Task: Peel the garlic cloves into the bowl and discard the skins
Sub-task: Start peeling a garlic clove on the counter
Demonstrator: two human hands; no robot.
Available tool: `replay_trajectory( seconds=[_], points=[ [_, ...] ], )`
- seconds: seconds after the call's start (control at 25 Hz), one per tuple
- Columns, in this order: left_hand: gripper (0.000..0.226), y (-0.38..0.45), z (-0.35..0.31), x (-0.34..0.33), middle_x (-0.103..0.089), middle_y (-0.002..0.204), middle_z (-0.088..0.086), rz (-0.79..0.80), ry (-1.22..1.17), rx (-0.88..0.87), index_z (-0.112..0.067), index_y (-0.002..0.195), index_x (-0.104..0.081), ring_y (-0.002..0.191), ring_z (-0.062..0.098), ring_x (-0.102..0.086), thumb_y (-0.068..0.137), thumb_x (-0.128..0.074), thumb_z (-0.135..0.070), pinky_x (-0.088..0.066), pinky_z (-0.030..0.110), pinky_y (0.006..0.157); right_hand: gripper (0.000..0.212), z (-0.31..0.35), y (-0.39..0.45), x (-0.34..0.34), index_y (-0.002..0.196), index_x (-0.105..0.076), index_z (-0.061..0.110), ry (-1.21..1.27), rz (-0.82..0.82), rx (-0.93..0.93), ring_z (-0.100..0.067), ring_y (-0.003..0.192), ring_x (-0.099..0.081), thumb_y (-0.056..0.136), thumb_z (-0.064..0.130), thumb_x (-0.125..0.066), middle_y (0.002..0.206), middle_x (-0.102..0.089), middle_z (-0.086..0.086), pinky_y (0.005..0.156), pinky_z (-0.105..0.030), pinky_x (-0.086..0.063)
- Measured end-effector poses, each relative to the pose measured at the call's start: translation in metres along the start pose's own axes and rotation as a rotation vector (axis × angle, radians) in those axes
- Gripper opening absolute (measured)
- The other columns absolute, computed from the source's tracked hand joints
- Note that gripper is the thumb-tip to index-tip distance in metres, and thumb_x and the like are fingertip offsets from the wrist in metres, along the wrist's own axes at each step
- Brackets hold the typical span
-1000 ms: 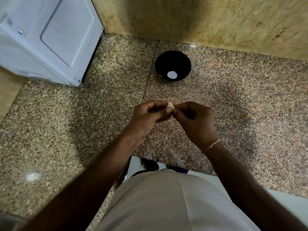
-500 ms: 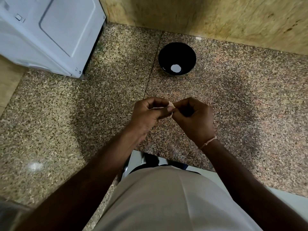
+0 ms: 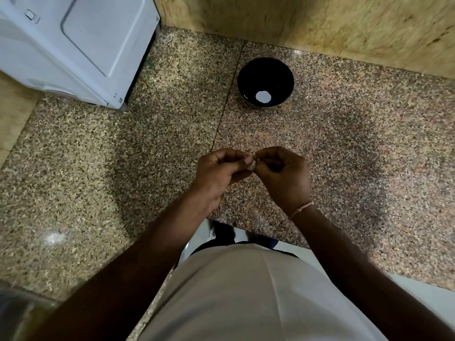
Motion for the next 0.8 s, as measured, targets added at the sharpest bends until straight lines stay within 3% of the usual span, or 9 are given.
replay_trajectory(
  seconds=[0.2, 0.36, 0.48, 0.64, 0.8],
  points=[
    [0.013, 0.009, 0.007, 0.012, -0.080, 0.097, 0.015, -0.053, -0.006, 0.007, -0.006, 0.086, -0.078, 0.097, 0.028, -0.078, 0.081, -0.082, 0.005, -0.065, 0.035, 0.080, 0.020, -0.036, -0.002, -0.008, 0.093, -0.074, 0.013, 0.422, -0.013, -0.286, -0.024, 0.086, -0.076, 0.089, -0.007, -0.071, 0.089, -0.079, -0.009, 0.077, -0.036, -0.063],
    [0.009, 0.023, 0.013, 0.034, -0.081, 0.092, 0.009, -0.118, 0.217, -0.015, -0.007, 0.089, -0.078, 0.086, 0.023, -0.080, 0.084, -0.083, -0.001, -0.063, 0.029, 0.068, 0.019, -0.058, -0.001, -0.009, 0.098, -0.076, 0.018, 0.323, 0.010, -0.334, -0.016, 0.082, -0.075, 0.091, 0.000, -0.074, 0.089, -0.080, -0.003, 0.073, -0.030, -0.062],
    [0.009, 0.038, 0.029, 0.050, -0.081, 0.088, 0.007, -0.196, 0.419, 0.036, -0.004, 0.088, -0.078, 0.074, 0.017, -0.077, 0.084, -0.085, -0.003, -0.061, 0.025, 0.059, 0.020, -0.073, -0.004, -0.015, 0.095, -0.078, 0.016, 0.300, 0.041, -0.374, -0.018, 0.082, -0.075, 0.092, -0.003, -0.072, 0.086, -0.079, -0.003, 0.081, -0.038, -0.063],
    [0.011, 0.055, 0.044, 0.060, -0.079, 0.081, 0.005, -0.262, 0.630, 0.069, -0.013, 0.082, -0.077, 0.068, 0.019, -0.071, 0.082, -0.088, -0.013, -0.063, 0.041, 0.068, 0.020, -0.087, -0.007, -0.019, 0.093, -0.077, 0.012, 0.273, 0.039, -0.434, -0.024, 0.084, -0.078, 0.091, -0.007, -0.071, 0.086, -0.079, -0.009, 0.081, -0.041, -0.064],
    [0.010, 0.063, 0.039, 0.066, -0.077, 0.080, 0.003, -0.325, 0.712, 0.012, -0.016, 0.081, -0.077, 0.072, 0.022, -0.075, 0.083, -0.085, -0.011, -0.064, 0.038, 0.066, 0.011, -0.094, -0.006, -0.019, 0.101, -0.075, 0.003, 0.219, 0.031, -0.449, -0.030, 0.081, -0.078, 0.091, -0.001, -0.074, 0.086, -0.078, -0.013, 0.076, -0.039, -0.065]
  ],
)
Point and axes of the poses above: each hand's wrist, its own y-axis towards the middle knuckle, its own x-axis out of the back of the hand, z = x × y, the point moved 9 cm from there along y, towards the middle knuckle
